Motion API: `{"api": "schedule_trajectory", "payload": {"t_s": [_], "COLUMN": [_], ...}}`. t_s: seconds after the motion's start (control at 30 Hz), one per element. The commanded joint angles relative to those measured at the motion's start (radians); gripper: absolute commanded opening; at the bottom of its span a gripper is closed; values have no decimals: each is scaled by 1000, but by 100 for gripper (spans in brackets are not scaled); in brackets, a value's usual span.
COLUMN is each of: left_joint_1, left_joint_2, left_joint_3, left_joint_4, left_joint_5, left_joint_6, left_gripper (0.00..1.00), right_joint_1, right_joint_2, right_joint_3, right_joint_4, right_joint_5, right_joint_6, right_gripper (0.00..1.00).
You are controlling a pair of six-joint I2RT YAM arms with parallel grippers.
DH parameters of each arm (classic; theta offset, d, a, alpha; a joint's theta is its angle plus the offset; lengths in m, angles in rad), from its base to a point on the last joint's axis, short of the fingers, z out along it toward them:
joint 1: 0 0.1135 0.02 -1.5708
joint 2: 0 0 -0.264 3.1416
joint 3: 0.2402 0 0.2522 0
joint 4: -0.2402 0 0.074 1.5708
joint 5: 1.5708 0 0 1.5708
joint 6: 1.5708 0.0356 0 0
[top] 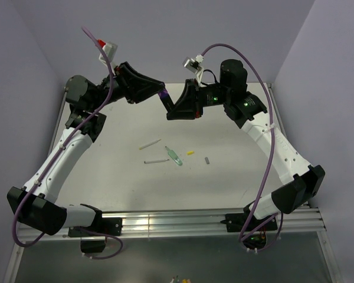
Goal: Insert the pens into the pen caps
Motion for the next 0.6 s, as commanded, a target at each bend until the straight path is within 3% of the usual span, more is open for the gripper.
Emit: {"api": "schedule_trajectory", "payload": {"t_s": [0.0,0.2,0.57], "left_joint_1": [-5,-5,-5], "left_joint_2": [-17,-18,-4], "left_joint_3": [-14,-11,-1], "left_joint_4": [77,86,98], "left_joint_5": [24,22,11], "left_joint_6": [-24,-30,-33], "left_gripper": [37,41,38], "right_joint_1": [9,9,15], "right_joint_2": [-19,-19,-19], "right_joint_3": [-3,-3,-11], "right_joint_4": [43,43,41], "right_joint_5": [-4,-5,-10], "right_joint_6": [5,5,4], "right_gripper": [0,0,0]}}
